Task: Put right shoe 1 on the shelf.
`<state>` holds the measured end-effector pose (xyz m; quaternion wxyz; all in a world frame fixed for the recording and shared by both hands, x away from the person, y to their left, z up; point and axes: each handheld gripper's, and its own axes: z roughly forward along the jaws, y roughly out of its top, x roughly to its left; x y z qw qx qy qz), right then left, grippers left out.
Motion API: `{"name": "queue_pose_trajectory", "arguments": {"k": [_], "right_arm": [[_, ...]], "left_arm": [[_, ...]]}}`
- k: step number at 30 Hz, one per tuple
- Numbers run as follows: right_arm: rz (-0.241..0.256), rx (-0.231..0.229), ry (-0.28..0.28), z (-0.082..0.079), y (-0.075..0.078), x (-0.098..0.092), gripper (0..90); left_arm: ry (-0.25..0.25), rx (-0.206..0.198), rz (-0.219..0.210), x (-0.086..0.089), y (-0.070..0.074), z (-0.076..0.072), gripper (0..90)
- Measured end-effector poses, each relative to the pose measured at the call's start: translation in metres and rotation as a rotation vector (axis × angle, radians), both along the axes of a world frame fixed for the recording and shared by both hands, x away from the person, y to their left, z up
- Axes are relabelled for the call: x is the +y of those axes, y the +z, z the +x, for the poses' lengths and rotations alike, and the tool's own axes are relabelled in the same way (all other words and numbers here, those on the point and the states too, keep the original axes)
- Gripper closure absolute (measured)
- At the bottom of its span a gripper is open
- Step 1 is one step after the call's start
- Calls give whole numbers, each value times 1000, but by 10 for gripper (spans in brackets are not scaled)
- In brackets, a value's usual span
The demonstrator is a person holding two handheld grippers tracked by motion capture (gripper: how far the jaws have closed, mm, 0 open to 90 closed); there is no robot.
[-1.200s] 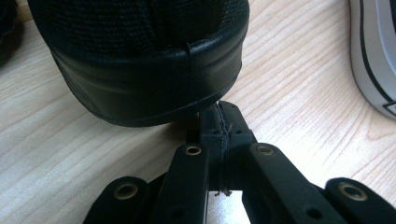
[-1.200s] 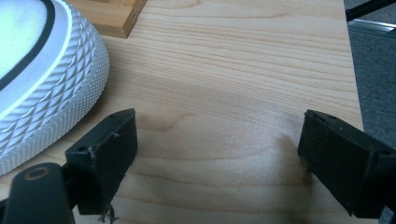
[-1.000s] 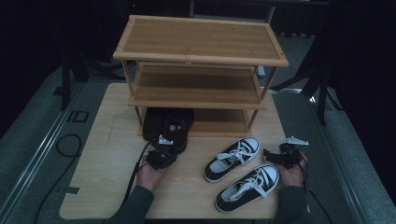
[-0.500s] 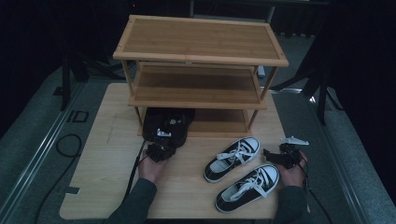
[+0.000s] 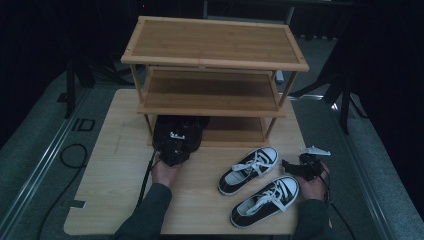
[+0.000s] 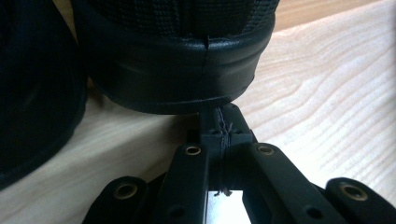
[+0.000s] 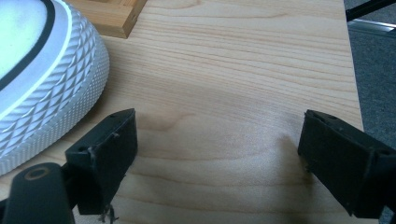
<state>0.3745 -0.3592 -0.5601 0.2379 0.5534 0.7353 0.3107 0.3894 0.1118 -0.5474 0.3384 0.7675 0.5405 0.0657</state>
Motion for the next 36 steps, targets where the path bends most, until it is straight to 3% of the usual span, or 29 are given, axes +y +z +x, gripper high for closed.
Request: {"name": "queue_pose_trajectory", "arguments": {"k": [10, 17, 19, 26, 32, 36], "right_arm": [[0, 0, 0, 0, 0, 0, 118], [0, 0, 0, 0, 0, 0, 118], [0, 0, 0, 0, 0, 0, 119], [-2, 0, 1, 0, 0, 0, 118], [-1, 0, 0, 0, 0, 0, 118], [-1, 0, 0, 0, 0, 0, 118]], "left_arm": [[14, -8, 0, 0, 0, 7, 875], [-2, -60, 75, 12, 8, -10, 882], [29, -87, 101, 29, 13, -20, 897], [132, -121, 123, 70, 23, -32, 900], [240, -128, 121, 96, 23, -24, 898], [234, -121, 115, 99, 19, -14, 897]]}}
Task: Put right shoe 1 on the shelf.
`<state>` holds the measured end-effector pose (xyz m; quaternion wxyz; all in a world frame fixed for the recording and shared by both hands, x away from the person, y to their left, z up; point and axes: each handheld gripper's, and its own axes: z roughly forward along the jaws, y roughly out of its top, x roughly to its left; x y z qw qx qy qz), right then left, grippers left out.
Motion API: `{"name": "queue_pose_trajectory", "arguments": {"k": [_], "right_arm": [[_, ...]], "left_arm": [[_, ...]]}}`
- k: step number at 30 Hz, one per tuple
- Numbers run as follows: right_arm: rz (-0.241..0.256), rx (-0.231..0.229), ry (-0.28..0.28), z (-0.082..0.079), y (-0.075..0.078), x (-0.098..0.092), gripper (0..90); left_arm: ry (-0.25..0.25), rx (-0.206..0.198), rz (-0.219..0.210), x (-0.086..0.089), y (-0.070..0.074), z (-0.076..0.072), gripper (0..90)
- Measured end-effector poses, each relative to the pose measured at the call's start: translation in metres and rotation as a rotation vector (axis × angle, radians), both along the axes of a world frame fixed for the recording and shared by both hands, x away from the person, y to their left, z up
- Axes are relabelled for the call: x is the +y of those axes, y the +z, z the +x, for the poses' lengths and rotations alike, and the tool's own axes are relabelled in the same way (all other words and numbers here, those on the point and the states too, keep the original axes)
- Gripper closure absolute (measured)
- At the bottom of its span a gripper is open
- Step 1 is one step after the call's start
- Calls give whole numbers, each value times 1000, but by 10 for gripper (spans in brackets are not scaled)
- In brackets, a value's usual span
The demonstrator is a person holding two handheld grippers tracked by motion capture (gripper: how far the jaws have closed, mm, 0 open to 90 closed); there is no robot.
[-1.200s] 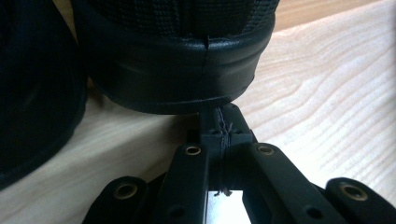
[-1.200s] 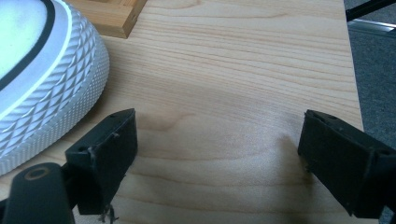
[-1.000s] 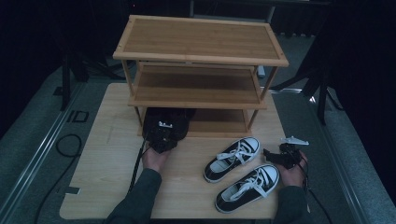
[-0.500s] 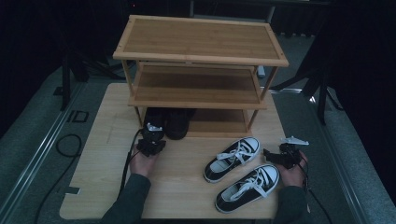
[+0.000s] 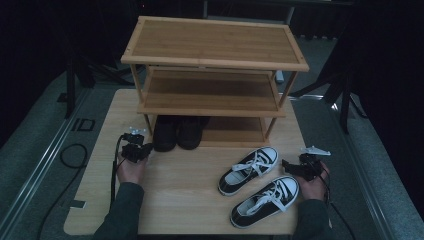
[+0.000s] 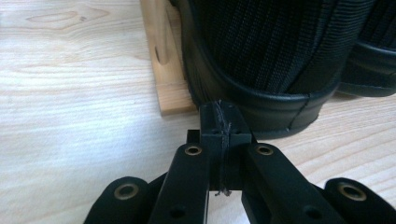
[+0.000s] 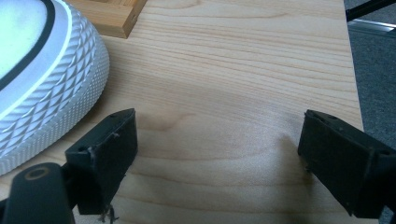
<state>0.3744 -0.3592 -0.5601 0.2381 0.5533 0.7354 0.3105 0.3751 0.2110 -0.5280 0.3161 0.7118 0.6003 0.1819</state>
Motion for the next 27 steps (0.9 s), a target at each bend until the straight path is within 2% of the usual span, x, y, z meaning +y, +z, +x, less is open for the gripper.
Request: {"name": "queue_pose_trajectory", "arguments": {"k": [1, 2, 6, 14, 17, 22, 27], "right_arm": [[1, 0, 0, 0, 0, 0, 118], [0, 0, 0, 0, 0, 0, 118], [0, 0, 0, 0, 0, 0, 118], [0, 0, 0, 0, 0, 0, 118], [0, 0, 0, 0, 0, 0, 118], [0, 0, 0, 0, 0, 0, 118], [0, 0, 0, 0, 0, 0, 118]], "left_arm": [[8, 4, 20, -1, -1, 2, 897], [17, 4, 20, -1, -1, 3, 897], [31, 5, -11, 1, -2, 5, 898], [-4, -1, -24, -21, -4, 12, 897], [4, -6, -21, -22, -4, 14, 894], [7, -22, -30, -14, -6, 9, 844], [-40, -47, -10, -11, -10, -7, 699]]}}
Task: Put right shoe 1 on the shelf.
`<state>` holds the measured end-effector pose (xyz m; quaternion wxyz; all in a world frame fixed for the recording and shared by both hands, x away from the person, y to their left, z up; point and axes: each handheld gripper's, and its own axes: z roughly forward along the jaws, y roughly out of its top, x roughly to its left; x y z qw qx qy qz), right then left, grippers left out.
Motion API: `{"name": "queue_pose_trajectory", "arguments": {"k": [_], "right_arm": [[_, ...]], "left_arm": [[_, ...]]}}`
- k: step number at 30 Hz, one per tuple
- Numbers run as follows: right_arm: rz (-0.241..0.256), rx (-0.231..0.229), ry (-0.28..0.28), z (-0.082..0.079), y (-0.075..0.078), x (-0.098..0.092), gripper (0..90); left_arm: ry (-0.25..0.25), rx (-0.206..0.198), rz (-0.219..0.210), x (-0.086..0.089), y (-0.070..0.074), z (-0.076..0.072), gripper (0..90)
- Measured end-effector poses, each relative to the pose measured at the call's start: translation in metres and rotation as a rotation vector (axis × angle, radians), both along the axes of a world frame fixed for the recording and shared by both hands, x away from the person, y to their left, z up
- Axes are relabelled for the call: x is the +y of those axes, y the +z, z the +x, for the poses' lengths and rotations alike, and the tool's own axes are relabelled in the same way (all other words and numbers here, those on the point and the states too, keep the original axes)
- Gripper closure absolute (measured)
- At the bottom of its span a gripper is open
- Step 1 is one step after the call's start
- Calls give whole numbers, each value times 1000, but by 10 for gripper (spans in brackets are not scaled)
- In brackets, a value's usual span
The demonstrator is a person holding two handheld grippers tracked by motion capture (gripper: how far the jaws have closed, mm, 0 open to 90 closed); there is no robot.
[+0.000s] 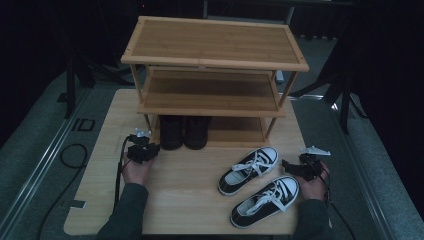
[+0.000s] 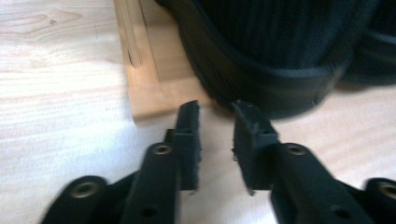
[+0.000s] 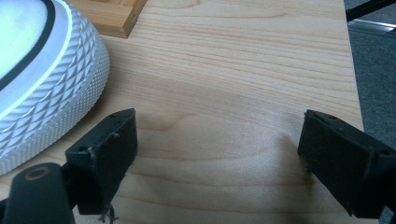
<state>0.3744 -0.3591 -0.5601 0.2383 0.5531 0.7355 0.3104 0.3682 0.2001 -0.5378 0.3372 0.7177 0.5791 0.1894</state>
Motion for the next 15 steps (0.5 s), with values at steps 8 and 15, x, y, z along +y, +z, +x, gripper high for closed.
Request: {"name": "queue_pose_trajectory", "arguments": {"k": [8, 15], "right_arm": [[-2, 0, 1, 0, 0, 0, 118], [0, 0, 0, 0, 0, 0, 118]], "left_arm": [[-72, -21, -12, 1, -2, -19, 552], [-50, -45, 40, 5, -7, -22, 500]]}}
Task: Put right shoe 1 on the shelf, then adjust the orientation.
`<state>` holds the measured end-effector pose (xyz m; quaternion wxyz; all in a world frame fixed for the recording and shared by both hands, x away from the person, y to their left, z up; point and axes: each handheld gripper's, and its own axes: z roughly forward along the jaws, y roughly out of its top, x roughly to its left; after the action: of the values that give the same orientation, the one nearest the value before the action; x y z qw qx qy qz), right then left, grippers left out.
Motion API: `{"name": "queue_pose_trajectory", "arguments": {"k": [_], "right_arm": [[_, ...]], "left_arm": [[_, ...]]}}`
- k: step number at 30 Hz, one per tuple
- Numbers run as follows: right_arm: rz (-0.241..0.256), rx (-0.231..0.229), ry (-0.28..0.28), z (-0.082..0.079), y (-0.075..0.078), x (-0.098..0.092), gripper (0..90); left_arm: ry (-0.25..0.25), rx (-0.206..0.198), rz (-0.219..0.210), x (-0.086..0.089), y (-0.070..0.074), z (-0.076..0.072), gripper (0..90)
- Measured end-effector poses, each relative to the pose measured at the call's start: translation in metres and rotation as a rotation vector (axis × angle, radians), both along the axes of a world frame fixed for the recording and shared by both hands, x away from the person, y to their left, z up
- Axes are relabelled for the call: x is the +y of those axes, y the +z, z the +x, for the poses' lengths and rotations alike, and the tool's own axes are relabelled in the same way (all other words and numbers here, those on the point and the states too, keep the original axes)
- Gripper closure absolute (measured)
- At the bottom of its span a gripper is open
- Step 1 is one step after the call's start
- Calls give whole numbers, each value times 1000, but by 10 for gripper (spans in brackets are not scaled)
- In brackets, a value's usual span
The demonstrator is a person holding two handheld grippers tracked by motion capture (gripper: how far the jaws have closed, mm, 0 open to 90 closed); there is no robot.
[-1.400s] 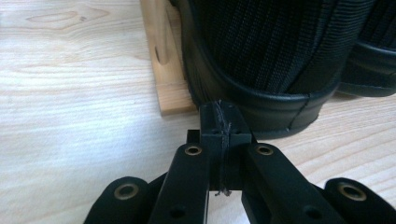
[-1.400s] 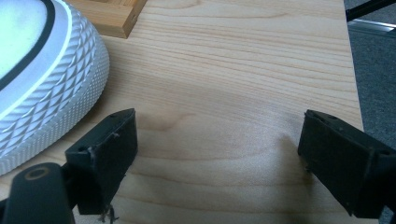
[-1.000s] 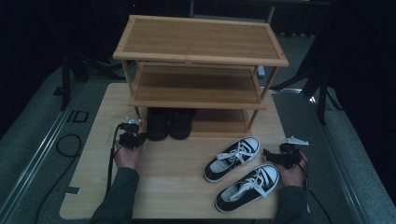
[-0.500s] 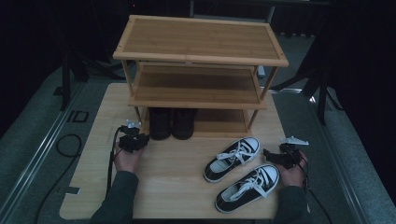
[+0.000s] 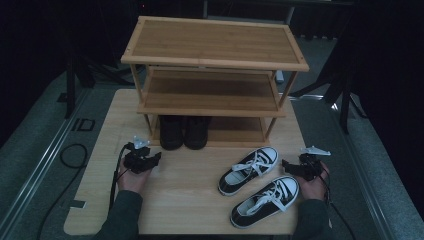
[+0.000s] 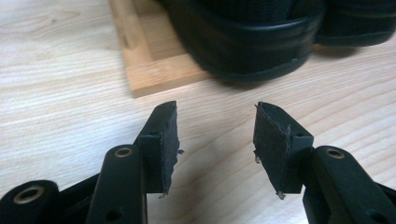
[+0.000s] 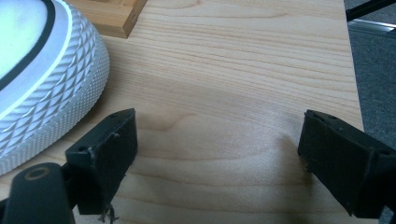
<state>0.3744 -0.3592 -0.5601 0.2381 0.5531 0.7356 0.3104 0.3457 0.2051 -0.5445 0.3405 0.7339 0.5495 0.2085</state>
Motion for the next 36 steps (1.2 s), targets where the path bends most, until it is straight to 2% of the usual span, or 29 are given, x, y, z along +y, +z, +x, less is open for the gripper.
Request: {"name": "queue_pose_trajectory", "arguments": {"k": [4, 10, 12, 15, 17, 22, 24, 28, 31, 33, 36], "right_arm": [[-2, 0, 1, 0, 0, 0, 118], [2, -5, 11, -1, 0, 1, 150], [3, -9, 15, -2, 1, 1, 206], [5, -8, 12, -3, 3, 1, 311], [5, -7, 5, -3, 4, 0, 350], [19, 7, -7, -3, 6, -1, 381], [0, 16, -7, -4, 8, 0, 471], [23, 25, 11, -7, 11, 0, 604], [40, 8, 26, -10, 21, 1, 694], [28, -1, 54, -13, 27, 4, 768], [-18, 12, 88, -15, 34, 13, 868]], "left_arm": [[3, 22, 1, 2, -5, 1, 499], [5, 14, 13, 1, -6, 3, 490], [11, 2, 33, 2, -6, 4, 488], [20, 0, 31, 3, -7, 6, 478], [32, 8, 28, 3, -9, 6, 469], [37, 21, 31, 5, -13, 8, 470], [39, 17, 30, 6, -14, 9, 474], [41, 14, 39, 4, -14, 9, 474], [40, 9, 50, 3, -14, 8, 468], [45, 2, 53, 2, -15, 7, 467], [47, -4, 56, 1, -16, 6, 462]]}}
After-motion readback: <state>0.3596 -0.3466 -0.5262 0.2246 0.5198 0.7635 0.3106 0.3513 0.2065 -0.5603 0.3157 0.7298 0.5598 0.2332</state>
